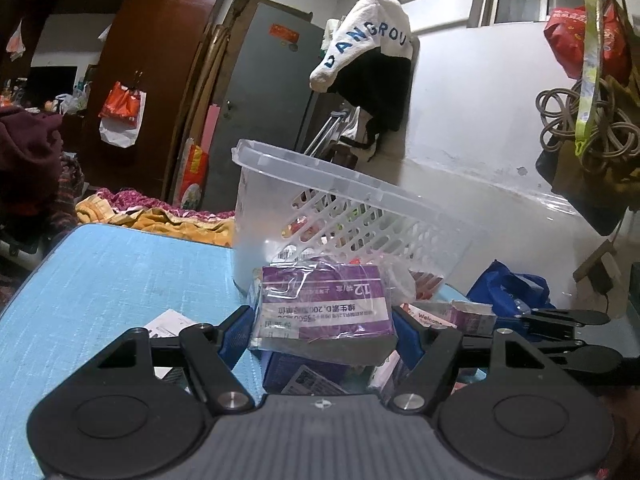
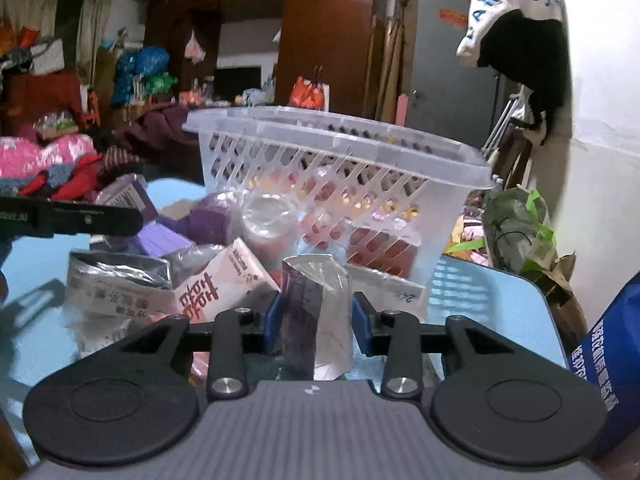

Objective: Organize objects

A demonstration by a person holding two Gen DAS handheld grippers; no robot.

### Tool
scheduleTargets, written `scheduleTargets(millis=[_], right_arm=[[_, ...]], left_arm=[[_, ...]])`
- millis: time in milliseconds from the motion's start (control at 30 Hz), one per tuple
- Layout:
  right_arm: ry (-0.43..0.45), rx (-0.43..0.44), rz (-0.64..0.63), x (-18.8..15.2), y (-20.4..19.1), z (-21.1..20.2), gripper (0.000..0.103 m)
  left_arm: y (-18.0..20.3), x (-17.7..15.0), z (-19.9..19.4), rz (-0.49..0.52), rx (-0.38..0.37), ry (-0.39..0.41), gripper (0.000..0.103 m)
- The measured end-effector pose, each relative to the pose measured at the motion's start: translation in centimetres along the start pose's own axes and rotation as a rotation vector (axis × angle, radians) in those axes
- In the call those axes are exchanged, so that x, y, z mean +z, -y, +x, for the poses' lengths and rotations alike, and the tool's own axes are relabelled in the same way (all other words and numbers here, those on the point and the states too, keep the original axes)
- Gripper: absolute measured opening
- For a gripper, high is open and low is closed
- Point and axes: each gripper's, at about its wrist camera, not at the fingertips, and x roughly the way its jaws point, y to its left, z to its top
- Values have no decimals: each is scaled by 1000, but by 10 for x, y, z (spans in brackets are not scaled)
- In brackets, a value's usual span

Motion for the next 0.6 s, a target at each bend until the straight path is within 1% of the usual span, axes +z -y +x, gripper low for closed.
scheduleTargets(millis=[100, 233, 300, 367, 400, 433, 500, 533, 567, 600], right_arm=[[52, -8, 43, -2, 8, -16, 40], [84, -3, 78, -1, 19, -31, 40], [109, 2, 88, 3, 20, -38, 40], [161, 38, 101, 15, 22, -51, 40], [192, 47, 101, 25, 24, -58, 40], [220, 47, 89, 40, 24, -62, 40], [235, 30, 68, 74, 28, -58, 41], [222, 27, 57, 94, 31, -48, 41], [192, 22, 56, 111, 36, -36, 41], [137, 23, 63, 129, 42, -17, 41]], left_arm=[[3, -2, -4, 22, -7, 22, 75], [6, -3, -6, 37, -7, 35, 75], [5, -2, -10, 27, -8, 53, 75], [7, 5, -18, 0, -59, 78, 75], [11, 15, -24, 6, -90, 102, 75], [17, 27, -29, 22, -100, 130, 75], [32, 60, -29, 61, -92, 166, 75], [40, 81, -22, 80, -85, 155, 75], [46, 101, -9, 93, -71, 125, 75], [50, 119, 7, 92, -49, 79, 75]])
